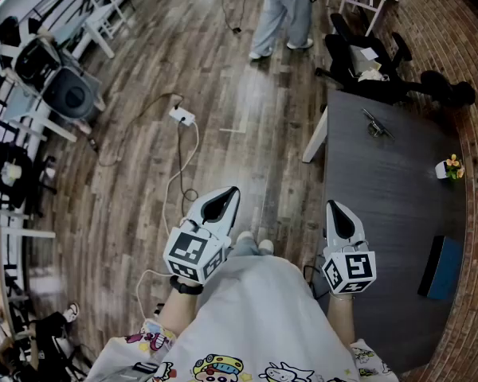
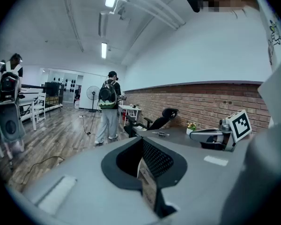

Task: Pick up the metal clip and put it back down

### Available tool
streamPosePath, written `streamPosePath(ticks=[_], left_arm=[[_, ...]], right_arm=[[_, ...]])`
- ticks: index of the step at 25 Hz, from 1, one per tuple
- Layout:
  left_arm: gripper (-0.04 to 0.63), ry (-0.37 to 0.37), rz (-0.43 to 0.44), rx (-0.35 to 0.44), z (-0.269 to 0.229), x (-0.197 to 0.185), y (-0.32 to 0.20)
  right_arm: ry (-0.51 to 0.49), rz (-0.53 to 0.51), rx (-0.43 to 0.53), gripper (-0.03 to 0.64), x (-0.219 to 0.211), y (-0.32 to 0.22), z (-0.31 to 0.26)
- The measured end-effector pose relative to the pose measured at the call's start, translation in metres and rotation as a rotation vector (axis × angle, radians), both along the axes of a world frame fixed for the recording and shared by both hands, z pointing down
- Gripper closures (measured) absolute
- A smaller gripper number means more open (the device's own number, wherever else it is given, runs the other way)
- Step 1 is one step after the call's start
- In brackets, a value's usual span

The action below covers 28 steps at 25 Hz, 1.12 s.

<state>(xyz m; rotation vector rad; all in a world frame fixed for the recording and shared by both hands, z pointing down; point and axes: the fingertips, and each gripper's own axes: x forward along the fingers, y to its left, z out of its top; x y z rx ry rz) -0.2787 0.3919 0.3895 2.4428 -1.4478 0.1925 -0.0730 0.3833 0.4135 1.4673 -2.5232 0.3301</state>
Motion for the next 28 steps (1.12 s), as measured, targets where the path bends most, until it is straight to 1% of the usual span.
streamPosePath(ticks=[5, 7, 10, 13, 16, 19, 21, 24, 28], left_arm=[[0.584, -0.016, -0.017, -0.007, -0.001, -0.001, 0.006], [0.584, -0.015, -0.024, -0.011, 0.001, -0.002, 0.005], [0.581, -0.018, -0.022, -0.017, 0.005, -0.001, -0.002], [0.551, -0.025, -0.016, -0.017, 0.008, -0.002, -0.016], [0.535, -0.021, -0.007, -0.020, 0.014, -0.004, -0.036], [0.515, 0.005, -0.003, -0.030, 0.021, -0.010, -0.063], [0.507, 0.019, 0.004, -0.038, 0.024, -0.015, -0.085], [0.478, 0.028, 0.019, -0.040, 0.023, -0.023, -0.122], [0.454, 0.034, 0.029, -0.033, 0.021, -0.043, -0.167]], right_arm=[[-0.024, -0.006, -0.001, 0.609, 0.004, 0.007, -0.003], [-0.034, -0.016, -0.006, 0.570, 0.002, 0.007, -0.002], [-0.041, -0.034, -0.026, 0.533, -0.002, 0.002, 0.006], [-0.049, -0.047, -0.045, 0.507, -0.007, -0.011, 0.013], [-0.054, -0.053, -0.052, 0.487, -0.012, -0.031, 0.016], [-0.048, -0.057, -0.057, 0.471, -0.019, -0.056, 0.016], [-0.042, -0.058, -0.068, 0.459, -0.024, -0.076, 0.017], [-0.035, -0.043, -0.082, 0.442, -0.031, -0.112, 0.018], [-0.011, -0.033, -0.065, 0.425, -0.045, -0.158, 0.008]])
